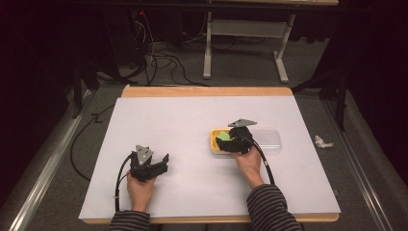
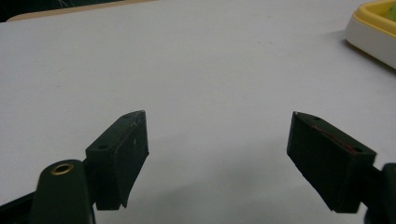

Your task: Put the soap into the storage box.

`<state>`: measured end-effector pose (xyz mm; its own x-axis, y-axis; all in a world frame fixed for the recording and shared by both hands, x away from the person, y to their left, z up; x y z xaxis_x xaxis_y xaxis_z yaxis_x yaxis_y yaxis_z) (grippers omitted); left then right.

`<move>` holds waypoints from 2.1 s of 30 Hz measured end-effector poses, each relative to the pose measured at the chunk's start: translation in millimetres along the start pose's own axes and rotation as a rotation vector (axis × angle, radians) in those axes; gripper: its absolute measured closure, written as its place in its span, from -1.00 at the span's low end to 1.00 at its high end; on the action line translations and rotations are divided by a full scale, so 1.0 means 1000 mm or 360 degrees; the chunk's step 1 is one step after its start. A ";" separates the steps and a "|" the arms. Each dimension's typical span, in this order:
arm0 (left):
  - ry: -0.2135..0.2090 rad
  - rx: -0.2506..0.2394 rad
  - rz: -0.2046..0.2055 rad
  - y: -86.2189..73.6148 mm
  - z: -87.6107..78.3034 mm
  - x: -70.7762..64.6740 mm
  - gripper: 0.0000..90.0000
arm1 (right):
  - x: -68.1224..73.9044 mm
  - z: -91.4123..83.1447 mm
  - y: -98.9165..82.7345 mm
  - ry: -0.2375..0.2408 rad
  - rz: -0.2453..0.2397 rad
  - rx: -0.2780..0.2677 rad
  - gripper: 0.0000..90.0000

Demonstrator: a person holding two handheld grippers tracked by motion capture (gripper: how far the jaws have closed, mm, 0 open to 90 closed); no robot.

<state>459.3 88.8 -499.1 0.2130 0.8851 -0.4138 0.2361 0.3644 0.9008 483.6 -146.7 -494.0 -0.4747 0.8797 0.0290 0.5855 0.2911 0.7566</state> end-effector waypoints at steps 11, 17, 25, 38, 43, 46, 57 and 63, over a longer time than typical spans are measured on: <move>0.0007 0.0007 0.0021 -0.001 0.000 0.000 -0.52 | -0.001 -0.019 0.000 0.0003 -0.0032 -0.0089 -0.33; 0.0010 0.0006 0.0021 -0.001 0.000 0.000 -0.52 | -0.012 -0.031 -0.007 0.0001 0.0003 -0.0123 -0.31; 0.0009 0.0008 0.0021 -0.001 0.000 0.000 -0.52 | -0.021 -0.042 -0.014 -0.0018 -0.0006 -0.0147 -0.30; 0.0013 0.0009 0.0023 -0.001 0.001 0.000 -0.51 | -0.030 -0.062 -0.021 -0.0061 0.0018 -0.0182 -0.28; 0.0014 0.0007 0.0022 -0.001 0.001 0.000 -0.51 | -0.033 -0.069 -0.025 -0.0076 0.0018 -0.0199 -0.28; 0.0014 0.0007 0.0022 -0.001 0.001 0.000 -0.51 | -0.036 -0.073 -0.027 -0.0087 0.0022 -0.0212 -0.28; 0.0017 0.0009 0.0028 -0.002 0.001 0.000 -0.51 | -0.044 -0.085 -0.037 -0.0109 -0.0003 -0.0204 -0.29; 0.0019 0.0011 0.0036 -0.002 0.001 0.000 -0.51 | -0.047 -0.093 -0.040 -0.0123 0.0004 -0.0242 -0.29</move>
<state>459.9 87.8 -501.2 0.2070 0.8965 -0.3917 0.2381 0.3422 0.9090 421.3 -234.2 -464.9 -0.4178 0.9084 -0.0150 0.4778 0.2338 0.8468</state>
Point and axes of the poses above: each handheld gripper's, and its own axes: z roughly forward along the jaws, y roughly out of its top, x roughly to its left, the point moved 8 cm from there along z, roughly forward along the jaws, and after that the axes turned 1 degree about y, right-handed, at the moved point
